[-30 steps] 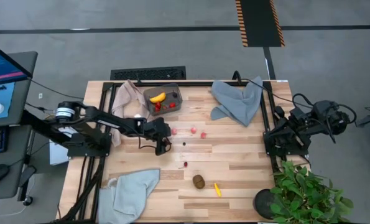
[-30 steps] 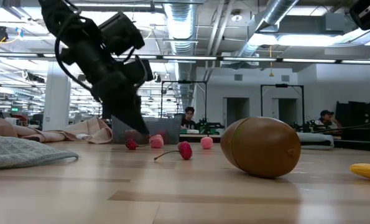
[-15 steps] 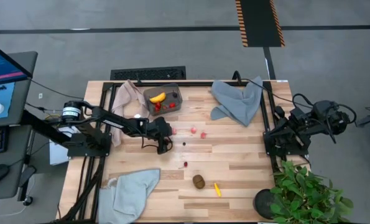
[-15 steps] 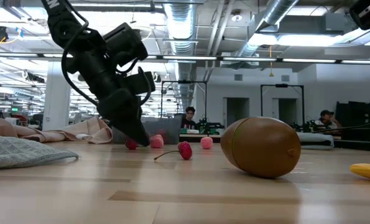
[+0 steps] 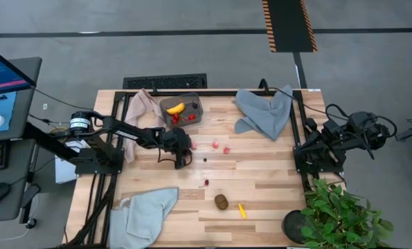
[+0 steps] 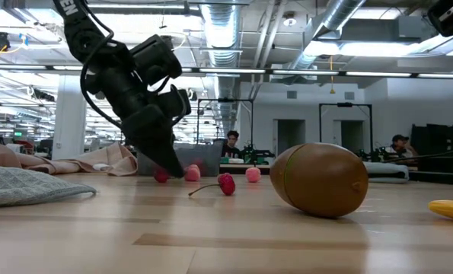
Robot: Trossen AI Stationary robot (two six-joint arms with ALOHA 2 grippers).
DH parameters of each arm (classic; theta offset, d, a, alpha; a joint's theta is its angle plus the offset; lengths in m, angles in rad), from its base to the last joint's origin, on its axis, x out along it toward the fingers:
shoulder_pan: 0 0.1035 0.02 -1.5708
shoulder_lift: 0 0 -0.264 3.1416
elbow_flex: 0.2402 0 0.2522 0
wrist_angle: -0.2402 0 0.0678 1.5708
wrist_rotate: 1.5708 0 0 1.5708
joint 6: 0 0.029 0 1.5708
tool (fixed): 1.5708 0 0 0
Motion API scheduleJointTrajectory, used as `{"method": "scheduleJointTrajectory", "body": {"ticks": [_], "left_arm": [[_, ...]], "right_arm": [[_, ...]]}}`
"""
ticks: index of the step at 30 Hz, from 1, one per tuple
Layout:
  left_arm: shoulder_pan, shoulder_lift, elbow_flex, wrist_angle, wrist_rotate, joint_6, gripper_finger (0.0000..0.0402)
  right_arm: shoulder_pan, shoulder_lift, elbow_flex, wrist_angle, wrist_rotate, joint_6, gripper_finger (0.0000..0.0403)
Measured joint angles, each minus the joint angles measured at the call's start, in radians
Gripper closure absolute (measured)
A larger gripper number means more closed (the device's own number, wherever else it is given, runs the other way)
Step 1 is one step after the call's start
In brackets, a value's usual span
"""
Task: Pick and placing Produce into tupperware
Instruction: Put the red cherry into the black bin
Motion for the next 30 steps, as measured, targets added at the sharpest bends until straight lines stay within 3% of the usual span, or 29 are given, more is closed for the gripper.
{"method": "scheduleJointTrajectory", "body": {"ticks": [5,16,30], "left_arm": [[0.000,0.000,0.000,0.041,0.072,0.009,0.0400],[0.000,-0.060,0.001,0.038,0.078,0.032,0.0401],[0.099,-0.280,0.001,-0.035,-0.009,0.106,0.0401]], "right_arm": [[0.000,0.000,0.000,0.000,0.000,0.000,0.0339],[0.000,0.000,0.000,0.000,0.000,0.000,0.0339],[0.000,0.000,0.000,0.000,0.023,0.000,0.0339]]}}
